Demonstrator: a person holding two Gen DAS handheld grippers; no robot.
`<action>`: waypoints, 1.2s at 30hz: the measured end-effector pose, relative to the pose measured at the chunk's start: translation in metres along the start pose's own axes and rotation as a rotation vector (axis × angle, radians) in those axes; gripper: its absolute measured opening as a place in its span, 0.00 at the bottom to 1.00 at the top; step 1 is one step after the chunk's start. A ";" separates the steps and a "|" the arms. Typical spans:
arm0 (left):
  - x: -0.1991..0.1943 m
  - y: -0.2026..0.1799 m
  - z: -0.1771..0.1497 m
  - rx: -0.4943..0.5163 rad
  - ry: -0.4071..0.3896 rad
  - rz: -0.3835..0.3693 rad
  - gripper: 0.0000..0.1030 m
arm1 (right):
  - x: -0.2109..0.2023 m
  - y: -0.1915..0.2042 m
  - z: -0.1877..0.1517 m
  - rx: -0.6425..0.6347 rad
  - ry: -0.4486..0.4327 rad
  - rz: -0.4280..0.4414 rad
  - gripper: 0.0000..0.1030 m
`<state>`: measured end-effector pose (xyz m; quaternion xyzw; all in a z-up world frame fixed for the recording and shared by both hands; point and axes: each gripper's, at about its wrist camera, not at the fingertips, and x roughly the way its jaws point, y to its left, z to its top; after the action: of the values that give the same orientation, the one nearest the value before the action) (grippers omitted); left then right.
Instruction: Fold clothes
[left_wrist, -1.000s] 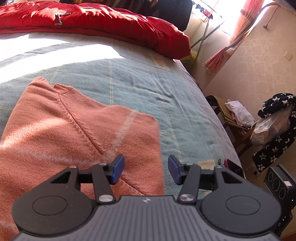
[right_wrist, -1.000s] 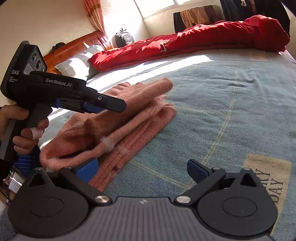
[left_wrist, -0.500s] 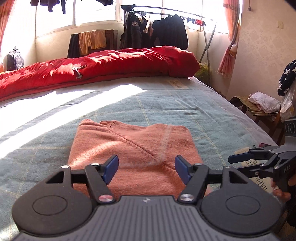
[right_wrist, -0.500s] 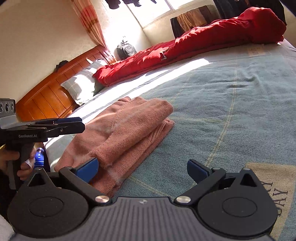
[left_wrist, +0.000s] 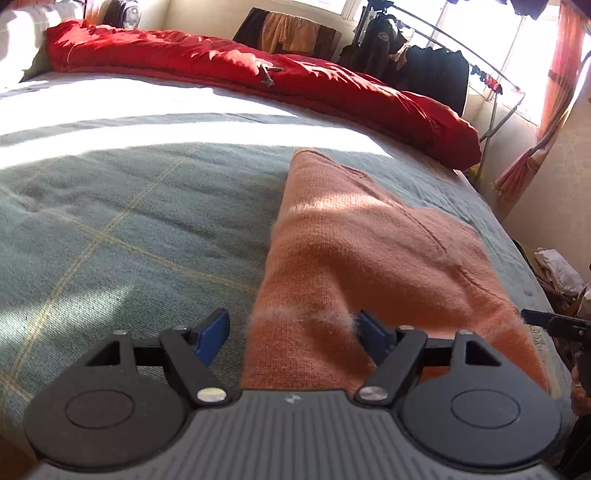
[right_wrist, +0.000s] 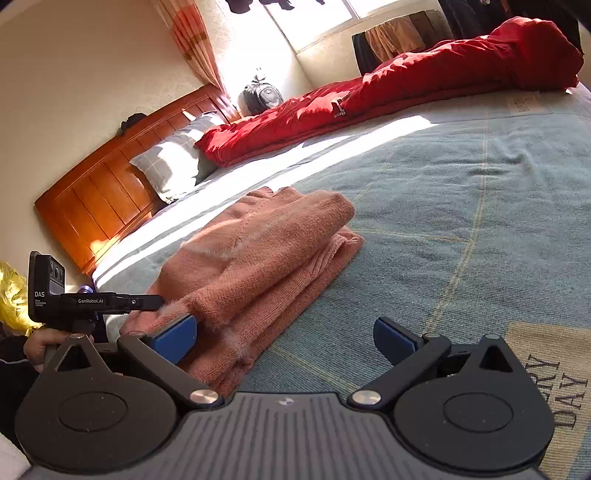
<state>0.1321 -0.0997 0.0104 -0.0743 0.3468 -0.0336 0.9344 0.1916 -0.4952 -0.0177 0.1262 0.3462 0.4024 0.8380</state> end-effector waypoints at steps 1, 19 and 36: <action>-0.007 -0.009 0.003 0.085 -0.023 0.014 0.72 | -0.001 0.001 0.001 -0.003 -0.003 0.000 1.00; -0.005 -0.044 -0.047 0.596 -0.023 0.162 0.76 | 0.005 0.018 -0.004 -0.057 0.008 0.019 1.00; -0.069 -0.022 -0.010 0.571 -0.053 0.107 0.77 | -0.001 0.033 0.004 -0.140 -0.049 0.046 0.99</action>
<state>0.0727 -0.1142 0.0508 0.2091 0.3020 -0.0785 0.9268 0.1746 -0.4742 0.0022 0.0851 0.2936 0.4418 0.8435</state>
